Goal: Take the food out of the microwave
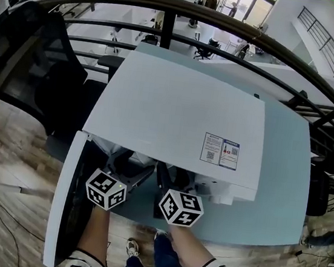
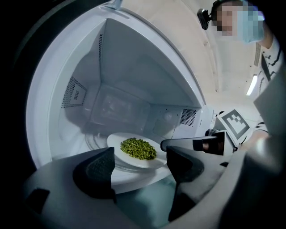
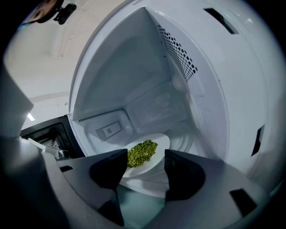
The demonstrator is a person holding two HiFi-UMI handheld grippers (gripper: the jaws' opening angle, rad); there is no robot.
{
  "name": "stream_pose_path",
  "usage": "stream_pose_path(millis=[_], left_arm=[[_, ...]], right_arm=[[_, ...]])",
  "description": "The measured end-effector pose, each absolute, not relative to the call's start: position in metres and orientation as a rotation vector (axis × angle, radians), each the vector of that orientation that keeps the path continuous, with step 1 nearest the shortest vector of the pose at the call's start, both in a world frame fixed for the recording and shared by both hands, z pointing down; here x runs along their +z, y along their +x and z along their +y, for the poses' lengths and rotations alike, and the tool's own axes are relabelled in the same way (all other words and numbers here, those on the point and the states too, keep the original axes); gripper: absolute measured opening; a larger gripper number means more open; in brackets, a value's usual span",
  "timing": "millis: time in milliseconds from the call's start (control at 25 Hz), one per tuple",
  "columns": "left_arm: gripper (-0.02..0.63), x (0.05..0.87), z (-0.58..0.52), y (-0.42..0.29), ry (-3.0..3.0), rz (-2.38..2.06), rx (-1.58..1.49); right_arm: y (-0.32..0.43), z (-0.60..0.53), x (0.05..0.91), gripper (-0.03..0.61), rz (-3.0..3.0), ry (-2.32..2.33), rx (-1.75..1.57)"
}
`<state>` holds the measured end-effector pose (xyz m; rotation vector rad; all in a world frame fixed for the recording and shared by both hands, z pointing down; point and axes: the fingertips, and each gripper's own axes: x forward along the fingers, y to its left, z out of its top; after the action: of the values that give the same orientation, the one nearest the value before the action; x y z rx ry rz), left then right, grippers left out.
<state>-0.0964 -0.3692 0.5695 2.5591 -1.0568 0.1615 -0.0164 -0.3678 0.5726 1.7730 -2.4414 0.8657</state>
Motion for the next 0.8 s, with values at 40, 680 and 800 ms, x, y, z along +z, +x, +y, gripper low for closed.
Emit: stream_pose_path(millis=[40,680,800], left_arm=[[0.339,0.569,-0.367,-0.096,2.558,-1.055,0.161],[0.339,0.566,-0.333,-0.09,2.514,-1.06,0.124],[0.339,0.565,-0.326,-0.088,2.508,-1.056,0.125]], right_arm=[[-0.016,-0.367,0.573,0.253,-2.439,1.775,0.873],[-0.008,-0.333,0.569,0.253,-2.43,1.78,0.892],[-0.007,-0.326,0.569,0.253,-2.426,1.783,0.893]])
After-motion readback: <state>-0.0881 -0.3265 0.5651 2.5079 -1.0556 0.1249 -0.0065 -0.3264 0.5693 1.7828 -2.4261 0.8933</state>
